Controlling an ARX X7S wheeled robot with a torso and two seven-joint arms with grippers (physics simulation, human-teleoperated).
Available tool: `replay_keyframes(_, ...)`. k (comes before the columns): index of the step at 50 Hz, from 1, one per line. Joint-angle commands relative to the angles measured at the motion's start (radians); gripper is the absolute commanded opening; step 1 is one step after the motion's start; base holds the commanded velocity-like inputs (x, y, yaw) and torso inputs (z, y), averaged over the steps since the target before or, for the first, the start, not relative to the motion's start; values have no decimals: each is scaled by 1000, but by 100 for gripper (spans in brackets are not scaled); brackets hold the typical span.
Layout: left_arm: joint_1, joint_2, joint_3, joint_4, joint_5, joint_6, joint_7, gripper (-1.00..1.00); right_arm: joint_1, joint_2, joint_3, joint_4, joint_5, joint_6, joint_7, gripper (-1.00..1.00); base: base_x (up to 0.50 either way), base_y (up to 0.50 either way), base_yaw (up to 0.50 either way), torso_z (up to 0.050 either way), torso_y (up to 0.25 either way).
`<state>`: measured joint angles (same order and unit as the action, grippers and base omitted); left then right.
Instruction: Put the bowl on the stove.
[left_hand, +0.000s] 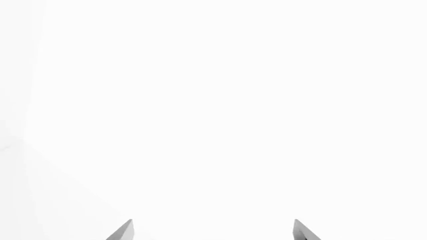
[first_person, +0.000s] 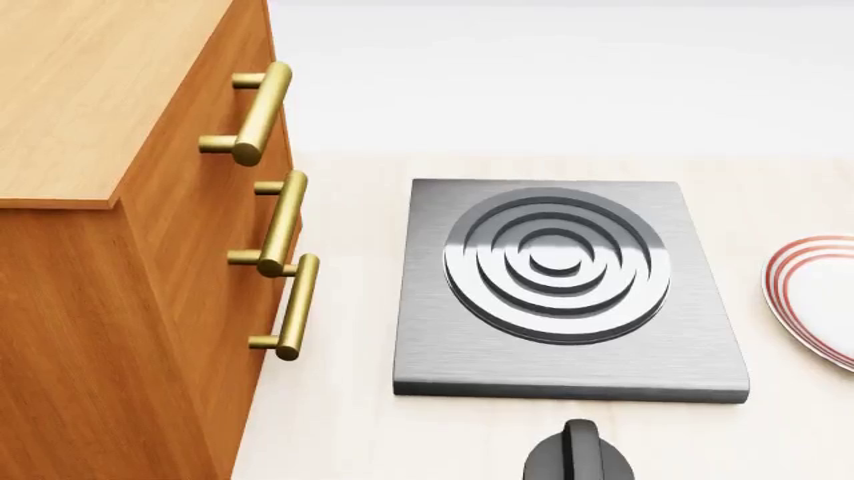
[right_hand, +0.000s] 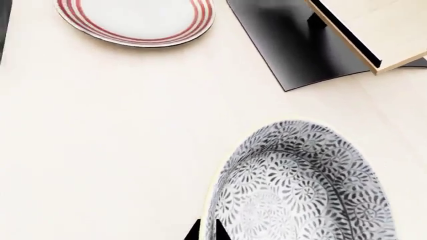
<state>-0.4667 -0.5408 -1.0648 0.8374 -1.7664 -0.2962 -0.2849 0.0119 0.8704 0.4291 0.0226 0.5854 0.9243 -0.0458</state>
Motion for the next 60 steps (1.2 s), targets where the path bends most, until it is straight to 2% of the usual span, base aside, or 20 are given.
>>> replay_keyframes(1, 4, 23, -29, 0, 3, -5, 31, 100, 53, 26, 32, -68, 57, 15, -78, -100, 0, 0, 0, 0, 0)
replay_keyframes(12, 9, 27, -31, 0, 2, -5, 33, 100, 223, 123, -45, -145, 139, 69, -147, -100, 0, 0, 0, 0, 0)
replay_keyframes(23, 10, 31, -30, -1, 5, -5, 36, 100, 549, 135, -307, -131, 136, 102, -188, -100, 0, 0, 0, 0, 0)
replay_keyframes(26, 9, 31, -30, -1, 5, -5, 35, 100, 669, 112, -407, -107, 113, 105, -216, -100, 0, 0, 0, 0, 0)
replay_keyframes(34, 10, 31, -32, -3, 6, -4, 35, 100, 863, 66, -581, -62, 54, 107, -287, -100, 0, 0, 0, 0, 0)
replay_keyframes(43, 11, 32, -32, -5, 7, -4, 34, 100, 981, 5, -676, -41, 24, 91, -341, -100, 0, 0, 0, 0, 0)
replay_keyframes(50, 10, 33, -30, -4, 5, -3, 33, 100, 1086, -70, -770, 21, -21, 54, -395, -100, 0, 0, 0, 0, 0)
replay_keyframes(60, 10, 26, -39, -4, 2, 1, 30, 100, 1184, -186, -837, 139, -61, -11, -435, -100, 0, 0, 0, 0, 0)
